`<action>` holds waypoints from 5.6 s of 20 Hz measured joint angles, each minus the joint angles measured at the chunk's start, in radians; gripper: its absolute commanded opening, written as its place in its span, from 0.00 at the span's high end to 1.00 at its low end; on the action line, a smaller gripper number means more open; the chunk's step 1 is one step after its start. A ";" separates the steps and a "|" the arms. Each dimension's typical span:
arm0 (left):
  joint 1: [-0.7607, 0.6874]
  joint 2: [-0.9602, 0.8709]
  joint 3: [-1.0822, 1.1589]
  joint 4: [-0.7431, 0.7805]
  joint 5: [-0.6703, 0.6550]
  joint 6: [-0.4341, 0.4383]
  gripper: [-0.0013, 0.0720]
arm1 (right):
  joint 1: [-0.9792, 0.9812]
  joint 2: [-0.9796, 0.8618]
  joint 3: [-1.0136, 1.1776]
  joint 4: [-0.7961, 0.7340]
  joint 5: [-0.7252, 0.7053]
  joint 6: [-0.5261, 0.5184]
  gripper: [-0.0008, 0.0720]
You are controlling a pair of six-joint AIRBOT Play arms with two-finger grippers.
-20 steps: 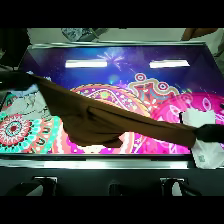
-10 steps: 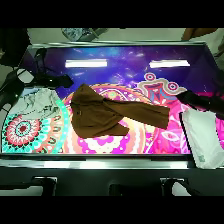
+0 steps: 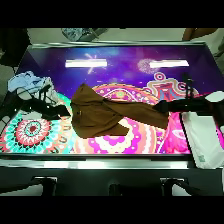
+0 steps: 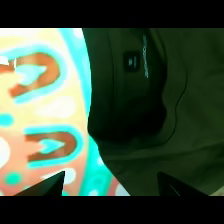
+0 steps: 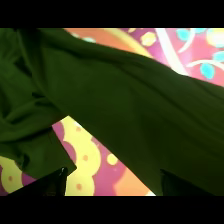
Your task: Fold the shirts.
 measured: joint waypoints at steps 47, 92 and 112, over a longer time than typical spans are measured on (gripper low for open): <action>-0.099 0.678 0.702 -0.083 0.280 0.059 0.94 | 0.505 0.462 0.736 -0.320 -0.089 0.149 0.93; 0.040 -0.111 -0.158 -0.251 0.096 0.122 0.74 | -0.113 -0.035 0.168 -0.470 0.486 0.150 0.21; 0.018 -0.136 -0.167 -0.264 0.097 0.139 0.94 | -0.119 0.061 -0.483 -0.299 0.068 0.239 0.93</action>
